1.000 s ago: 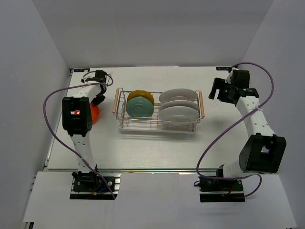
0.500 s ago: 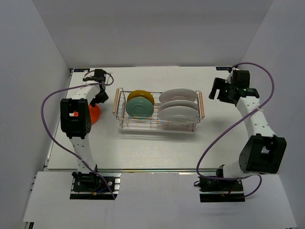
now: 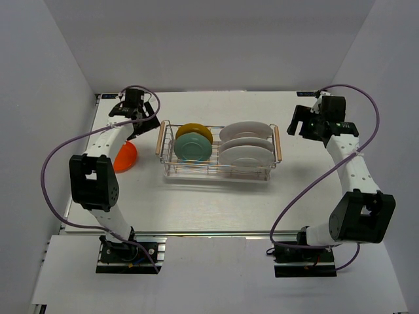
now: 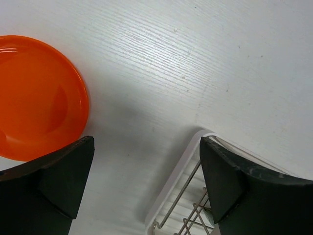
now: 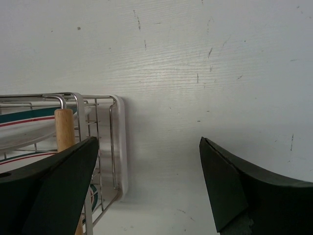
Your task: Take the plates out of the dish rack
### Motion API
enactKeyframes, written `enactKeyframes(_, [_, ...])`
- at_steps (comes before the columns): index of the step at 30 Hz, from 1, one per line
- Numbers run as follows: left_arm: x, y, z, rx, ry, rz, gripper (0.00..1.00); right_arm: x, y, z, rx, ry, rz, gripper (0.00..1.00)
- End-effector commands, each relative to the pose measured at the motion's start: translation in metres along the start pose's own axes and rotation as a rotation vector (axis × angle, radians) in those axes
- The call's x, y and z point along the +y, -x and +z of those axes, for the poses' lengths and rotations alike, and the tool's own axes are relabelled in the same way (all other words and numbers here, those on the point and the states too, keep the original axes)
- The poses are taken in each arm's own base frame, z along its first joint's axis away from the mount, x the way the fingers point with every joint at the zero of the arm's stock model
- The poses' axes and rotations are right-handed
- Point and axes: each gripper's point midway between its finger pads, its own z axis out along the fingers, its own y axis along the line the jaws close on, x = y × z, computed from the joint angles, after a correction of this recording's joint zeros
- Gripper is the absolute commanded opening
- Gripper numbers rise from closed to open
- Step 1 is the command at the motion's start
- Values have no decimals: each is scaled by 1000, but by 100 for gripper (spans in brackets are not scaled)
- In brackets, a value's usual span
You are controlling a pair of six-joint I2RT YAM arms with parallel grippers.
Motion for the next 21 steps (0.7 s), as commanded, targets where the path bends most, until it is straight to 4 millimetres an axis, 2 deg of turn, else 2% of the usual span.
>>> enactKeyframes(1, [-23,-7,-22,-5,-102,44,98,-2,9,-15,-58,-26,-19,89])
enactKeyframes(8, [-17,-33,-33,23,-91,34,98,-1,11,-18,-72,-26,-24,89])
enactKeyframes(11, [-8,-40,-39,27,-68,15,98,-1,10,-15,-65,-21,-25,89])
enactKeyframes(14, [2,-34,-53,-10,-31,5,98,0,9,-15,-61,-17,-25,89])
enactKeyframes(17, [8,-19,-69,-64,-8,-18,98,0,10,-16,-65,-15,-25,89])
enactKeyframes(20, [12,2,-82,-128,2,-29,98,0,11,-17,-67,-16,-30,89])
enactKeyframes(21, [8,17,-90,-171,-11,-12,98,0,11,-17,-69,-18,-30,89])
